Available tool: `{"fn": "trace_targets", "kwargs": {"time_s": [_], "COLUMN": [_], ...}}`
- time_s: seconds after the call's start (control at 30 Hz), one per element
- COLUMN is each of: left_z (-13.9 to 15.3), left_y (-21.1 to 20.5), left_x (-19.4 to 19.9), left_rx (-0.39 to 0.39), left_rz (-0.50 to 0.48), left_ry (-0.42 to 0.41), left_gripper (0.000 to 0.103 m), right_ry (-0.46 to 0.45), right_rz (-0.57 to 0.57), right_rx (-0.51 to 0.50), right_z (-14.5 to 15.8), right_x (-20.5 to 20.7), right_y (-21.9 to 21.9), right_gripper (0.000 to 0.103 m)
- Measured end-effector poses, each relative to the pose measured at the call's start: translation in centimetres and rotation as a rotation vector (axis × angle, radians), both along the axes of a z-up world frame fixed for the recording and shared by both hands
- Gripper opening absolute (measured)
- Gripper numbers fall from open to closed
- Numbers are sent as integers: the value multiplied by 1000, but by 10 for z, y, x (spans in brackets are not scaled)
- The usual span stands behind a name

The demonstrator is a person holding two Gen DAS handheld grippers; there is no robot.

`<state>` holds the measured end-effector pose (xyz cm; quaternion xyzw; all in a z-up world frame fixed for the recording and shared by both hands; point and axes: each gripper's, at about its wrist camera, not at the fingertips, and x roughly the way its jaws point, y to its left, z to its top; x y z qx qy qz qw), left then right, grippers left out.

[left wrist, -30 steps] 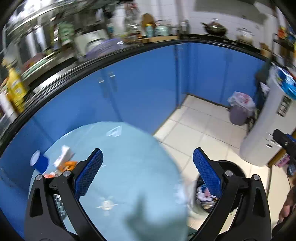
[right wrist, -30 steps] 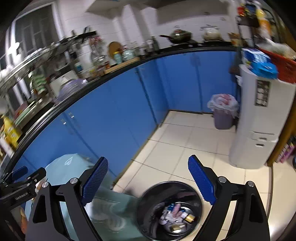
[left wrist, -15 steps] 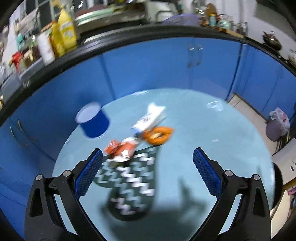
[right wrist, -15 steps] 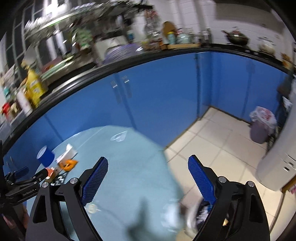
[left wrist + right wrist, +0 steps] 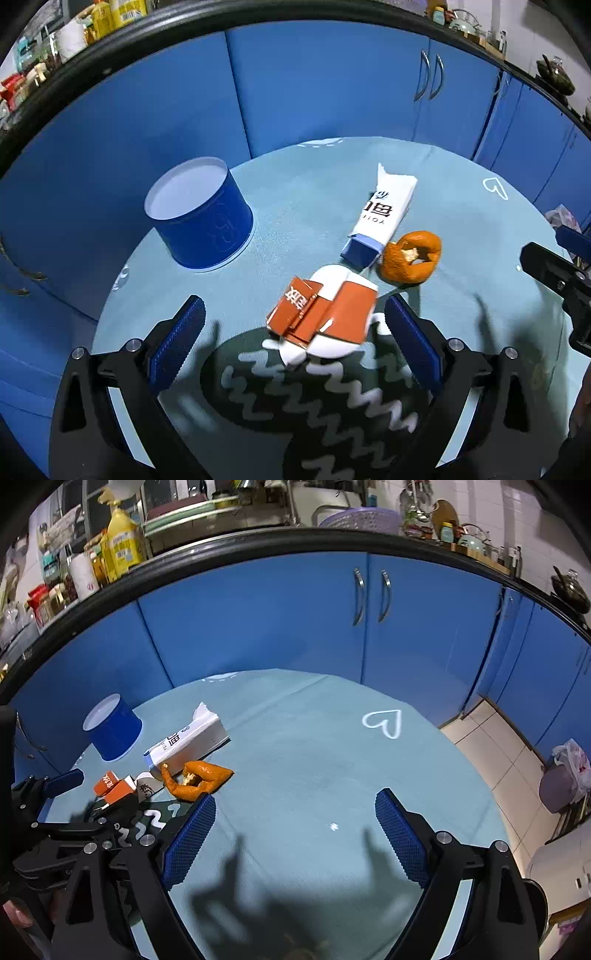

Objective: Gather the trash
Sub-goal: 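Move both grippers back to the table, then grasp the orange paper cup with the left gripper while the right gripper grasps the orange peel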

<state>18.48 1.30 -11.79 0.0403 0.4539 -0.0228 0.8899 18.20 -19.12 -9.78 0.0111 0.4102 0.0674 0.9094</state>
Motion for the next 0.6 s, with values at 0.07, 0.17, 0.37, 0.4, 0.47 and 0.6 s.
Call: {"fn": "trace_targets", "kwargs": {"time_s": [0.07,0.17,0.37,0.4,0.47,0.6], "left_z": [-5,-13,-11,-9,-9,-4], "left_y": [4,12,30,34,39,47], "left_x": [4,8,2,0,-5,-17], "left_rx": [-16,-31,-92,-104,-114,-126], "left_rz": [-7,6,51,60,70,95], "left_ry": [17,46,29,26,23,15], "left_gripper": [84,69,47,46,42,40], "right_ry": [8,19,31,31,29,40], "right_rz": [0,1,32,40,60,108], "right_rx": [-3,-3,-18,-20,-22,-11], "right_z": [-2,-6,-11,-11,-12,-17], "right_x": [7,13,17,18,21,26], "right_y": [4,8,20,23,32,48], "right_gripper": [86,86,86,86,86,86]}}
